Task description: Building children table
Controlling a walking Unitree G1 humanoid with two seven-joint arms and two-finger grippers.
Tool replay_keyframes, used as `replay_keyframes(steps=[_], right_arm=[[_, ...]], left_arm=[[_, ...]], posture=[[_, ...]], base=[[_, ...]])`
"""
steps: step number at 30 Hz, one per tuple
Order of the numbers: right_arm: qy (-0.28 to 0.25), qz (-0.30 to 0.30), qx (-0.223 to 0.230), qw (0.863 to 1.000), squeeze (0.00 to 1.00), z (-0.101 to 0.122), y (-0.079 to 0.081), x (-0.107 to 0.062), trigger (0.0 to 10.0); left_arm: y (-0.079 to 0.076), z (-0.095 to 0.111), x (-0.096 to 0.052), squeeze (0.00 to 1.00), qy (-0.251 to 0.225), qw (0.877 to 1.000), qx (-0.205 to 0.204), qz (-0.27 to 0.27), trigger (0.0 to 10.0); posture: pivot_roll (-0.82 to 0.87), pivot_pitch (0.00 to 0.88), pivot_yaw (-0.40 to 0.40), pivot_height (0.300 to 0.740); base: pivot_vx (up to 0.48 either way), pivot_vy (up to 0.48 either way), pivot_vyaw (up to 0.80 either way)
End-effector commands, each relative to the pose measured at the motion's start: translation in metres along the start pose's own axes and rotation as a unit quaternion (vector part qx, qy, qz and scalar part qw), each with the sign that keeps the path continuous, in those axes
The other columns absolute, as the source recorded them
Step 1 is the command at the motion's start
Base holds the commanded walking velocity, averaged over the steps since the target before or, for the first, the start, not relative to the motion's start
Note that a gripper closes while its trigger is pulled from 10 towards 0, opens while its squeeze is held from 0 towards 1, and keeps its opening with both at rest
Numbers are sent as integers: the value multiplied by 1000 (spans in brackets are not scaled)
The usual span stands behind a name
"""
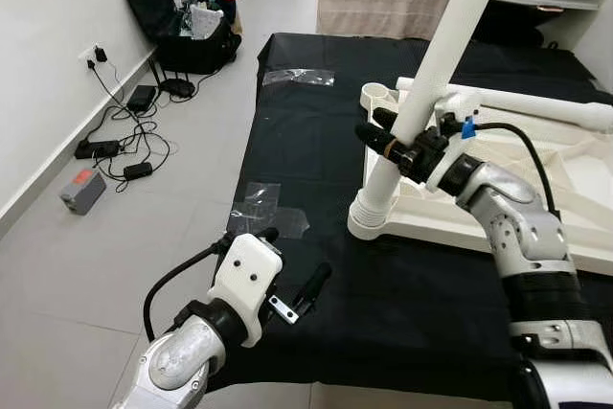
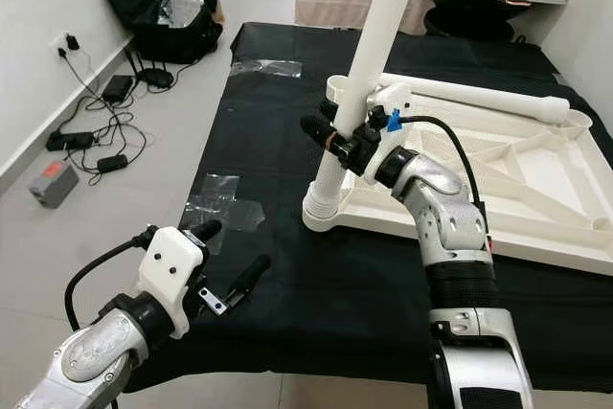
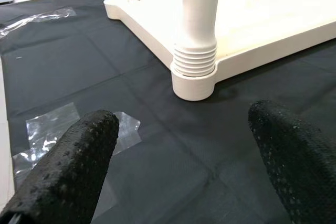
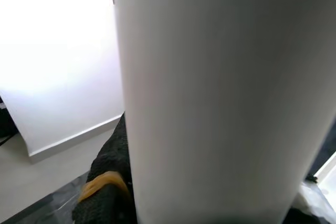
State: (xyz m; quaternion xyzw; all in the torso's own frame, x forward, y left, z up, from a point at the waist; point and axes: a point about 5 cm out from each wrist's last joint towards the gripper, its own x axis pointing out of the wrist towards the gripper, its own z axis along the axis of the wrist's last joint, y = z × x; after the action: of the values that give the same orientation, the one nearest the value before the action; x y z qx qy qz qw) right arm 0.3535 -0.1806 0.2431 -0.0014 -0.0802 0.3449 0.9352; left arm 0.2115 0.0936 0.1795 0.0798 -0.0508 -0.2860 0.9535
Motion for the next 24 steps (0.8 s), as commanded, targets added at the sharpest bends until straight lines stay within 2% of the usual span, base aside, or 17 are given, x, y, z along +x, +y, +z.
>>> replay_keyframes(steps=[1,5,10,17,18,23,24], right_arm=[[91,-25,21,995,0,-44,0,-13,10000],[90,8,7,996,0,-44,11,-12,10000],[104,13,-9,994,0,-47,17,-10,10000],[146,-45,10,988,0,-56,12,-4,10000],[153,-77,9,985,0,-59,5,-4,10000],[152,-118,8,981,0,-59,-1,-5,10000],[149,-142,10,979,0,-59,-4,-5,10000]], left_arm=[[0,-4,-1,0,7,1000,1,-3,10000],[1,-3,-1,0,7,1000,3,-3,10000],[2,-3,0,0,6,1000,2,-2,10000],[2,-3,0,0,5,1000,3,-2,10000],[3,-3,1,0,4,1000,4,-1,10000],[3,-3,1,0,4,1000,5,0,10000],[4,-3,1,0,4,1000,7,1,10000]], posture=[[95,198,-55,740],[95,198,-53,740],[93,199,-52,740],[91,200,-53,740],[92,200,-54,740],[93,200,-55,740],[90,200,-56,740]], base=[[0,0,0],[0,0,0],[0,0,0],[0,0,0],[0,0,0],[0,0,0],[0,0,0]])
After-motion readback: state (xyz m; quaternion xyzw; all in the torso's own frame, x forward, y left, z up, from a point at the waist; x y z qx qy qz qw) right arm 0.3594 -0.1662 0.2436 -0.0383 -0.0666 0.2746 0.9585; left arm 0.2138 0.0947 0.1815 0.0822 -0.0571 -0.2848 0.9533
